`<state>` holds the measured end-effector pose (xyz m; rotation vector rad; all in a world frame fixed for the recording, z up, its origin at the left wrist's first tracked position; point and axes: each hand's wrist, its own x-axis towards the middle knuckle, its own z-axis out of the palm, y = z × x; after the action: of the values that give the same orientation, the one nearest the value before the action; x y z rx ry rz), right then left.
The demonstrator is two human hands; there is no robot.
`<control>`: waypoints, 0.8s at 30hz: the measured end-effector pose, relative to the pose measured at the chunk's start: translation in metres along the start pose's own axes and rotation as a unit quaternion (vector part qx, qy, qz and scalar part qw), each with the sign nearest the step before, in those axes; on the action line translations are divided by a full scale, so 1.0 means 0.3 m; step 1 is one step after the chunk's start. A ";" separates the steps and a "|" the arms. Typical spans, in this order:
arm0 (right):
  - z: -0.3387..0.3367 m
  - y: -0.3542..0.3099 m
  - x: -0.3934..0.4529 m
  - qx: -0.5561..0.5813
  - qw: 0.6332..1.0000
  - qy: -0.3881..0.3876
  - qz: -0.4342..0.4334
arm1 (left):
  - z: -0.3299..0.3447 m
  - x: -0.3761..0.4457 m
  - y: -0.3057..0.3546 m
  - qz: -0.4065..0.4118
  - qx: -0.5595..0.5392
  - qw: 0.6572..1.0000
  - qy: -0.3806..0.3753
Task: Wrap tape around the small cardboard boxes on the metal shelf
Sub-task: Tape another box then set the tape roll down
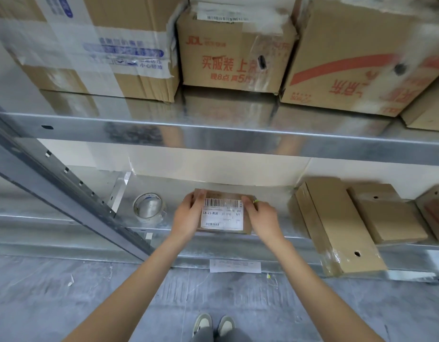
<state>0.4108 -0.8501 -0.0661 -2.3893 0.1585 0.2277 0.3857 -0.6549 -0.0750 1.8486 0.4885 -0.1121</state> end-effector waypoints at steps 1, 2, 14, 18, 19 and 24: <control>0.007 -0.014 0.019 -0.023 0.999 -0.029 0.022 | 0.010 0.005 -0.002 -0.001 0.015 1.000 -0.010; 0.017 -0.026 0.032 -0.034 0.998 -0.047 0.036 | 0.020 0.014 -0.006 -0.006 0.018 1.000 -0.017; 0.096 -0.122 0.054 -0.309 0.928 -0.092 -0.187 | 0.053 0.032 -0.006 -0.004 -0.054 0.999 -0.001; 0.114 -0.026 -0.132 -0.274 0.923 -0.069 -0.260 | 0.055 0.024 0.002 -0.016 -0.078 0.997 -0.003; 0.119 0.003 -0.185 -0.265 0.922 -0.068 -0.272 | 0.055 0.025 0.002 -0.016 -0.077 0.997 -0.005; 0.127 0.015 -0.224 -0.258 0.923 -0.026 -0.284 | 0.057 0.038 0.015 -0.020 -0.067 0.997 -0.011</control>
<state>0.3398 -0.8242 -0.0826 -2.8154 -0.6960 0.0574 0.4007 -0.6686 -0.0804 1.7053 0.5053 -0.1230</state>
